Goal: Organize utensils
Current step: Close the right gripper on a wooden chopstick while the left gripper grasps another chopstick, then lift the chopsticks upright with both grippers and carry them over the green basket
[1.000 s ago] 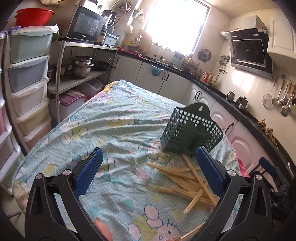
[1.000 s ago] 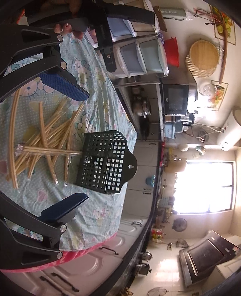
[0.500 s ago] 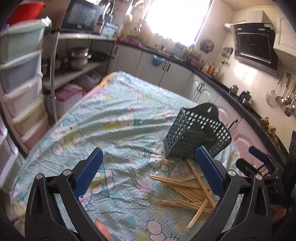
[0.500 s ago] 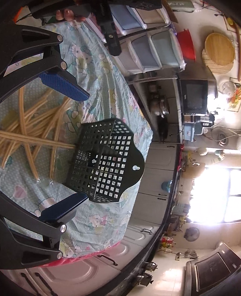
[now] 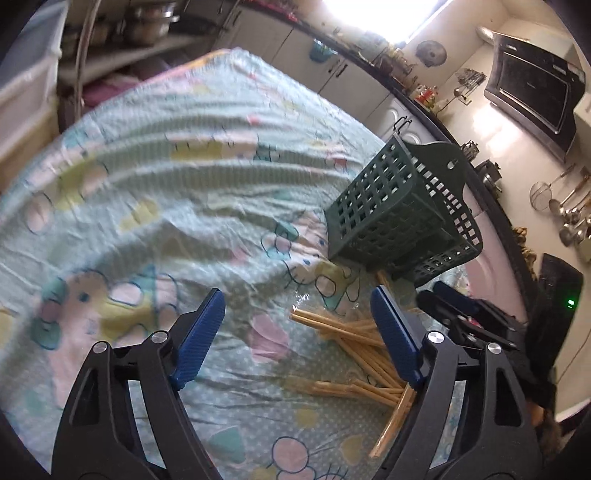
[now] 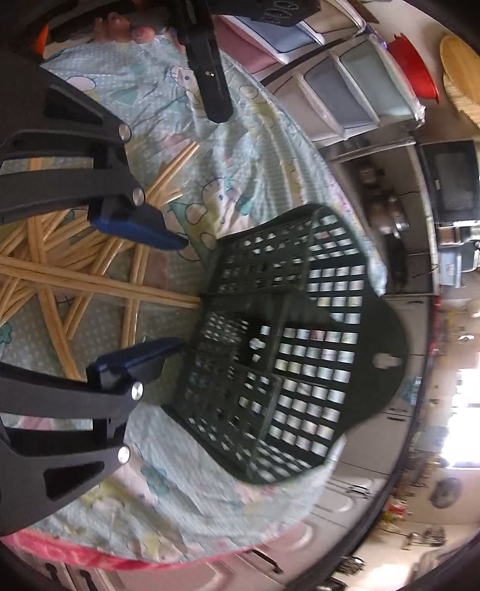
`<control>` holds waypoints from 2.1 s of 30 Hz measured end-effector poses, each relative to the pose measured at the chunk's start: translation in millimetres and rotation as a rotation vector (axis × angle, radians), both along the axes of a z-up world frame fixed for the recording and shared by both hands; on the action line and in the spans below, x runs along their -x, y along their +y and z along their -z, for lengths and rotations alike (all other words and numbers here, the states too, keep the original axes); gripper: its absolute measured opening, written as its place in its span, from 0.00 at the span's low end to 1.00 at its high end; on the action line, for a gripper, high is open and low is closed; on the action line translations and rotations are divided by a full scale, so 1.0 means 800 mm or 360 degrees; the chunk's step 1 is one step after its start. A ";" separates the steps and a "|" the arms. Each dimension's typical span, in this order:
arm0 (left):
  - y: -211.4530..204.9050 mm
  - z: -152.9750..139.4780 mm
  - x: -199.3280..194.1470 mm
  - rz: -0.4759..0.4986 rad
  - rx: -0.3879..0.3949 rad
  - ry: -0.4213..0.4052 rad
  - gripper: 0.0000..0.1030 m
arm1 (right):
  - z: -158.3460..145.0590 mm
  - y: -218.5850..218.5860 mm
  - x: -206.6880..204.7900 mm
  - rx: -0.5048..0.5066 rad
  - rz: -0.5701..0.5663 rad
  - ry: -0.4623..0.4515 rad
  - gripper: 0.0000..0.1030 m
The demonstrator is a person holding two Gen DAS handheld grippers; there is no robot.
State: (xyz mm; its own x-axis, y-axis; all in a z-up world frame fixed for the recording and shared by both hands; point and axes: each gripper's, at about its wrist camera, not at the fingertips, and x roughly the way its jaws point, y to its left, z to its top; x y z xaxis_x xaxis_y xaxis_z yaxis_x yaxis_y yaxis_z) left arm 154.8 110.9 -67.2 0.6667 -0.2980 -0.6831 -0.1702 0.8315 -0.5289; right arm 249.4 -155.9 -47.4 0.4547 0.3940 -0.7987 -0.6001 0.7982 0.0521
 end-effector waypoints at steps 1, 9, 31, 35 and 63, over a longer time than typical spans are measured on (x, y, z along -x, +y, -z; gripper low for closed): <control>-0.001 0.004 -0.003 0.0014 0.0029 0.0009 0.68 | 0.004 0.003 -0.005 0.0004 0.0008 0.0030 0.39; -0.009 0.027 -0.013 0.0033 0.0155 0.0071 0.59 | 0.039 0.018 -0.034 0.0028 0.0036 0.0199 0.29; -0.033 -0.005 -0.012 0.0170 0.0151 -0.0092 0.09 | 0.015 -0.014 -0.009 -0.0012 -0.0039 0.0163 0.10; -0.045 -0.033 -0.006 0.0227 0.0101 -0.0168 0.07 | -0.014 -0.030 0.008 -0.0074 -0.0069 0.0097 0.10; -0.127 -0.228 -0.007 0.0593 -0.0073 -0.0600 0.02 | -0.222 -0.076 0.054 -0.0491 -0.0051 -0.0448 0.10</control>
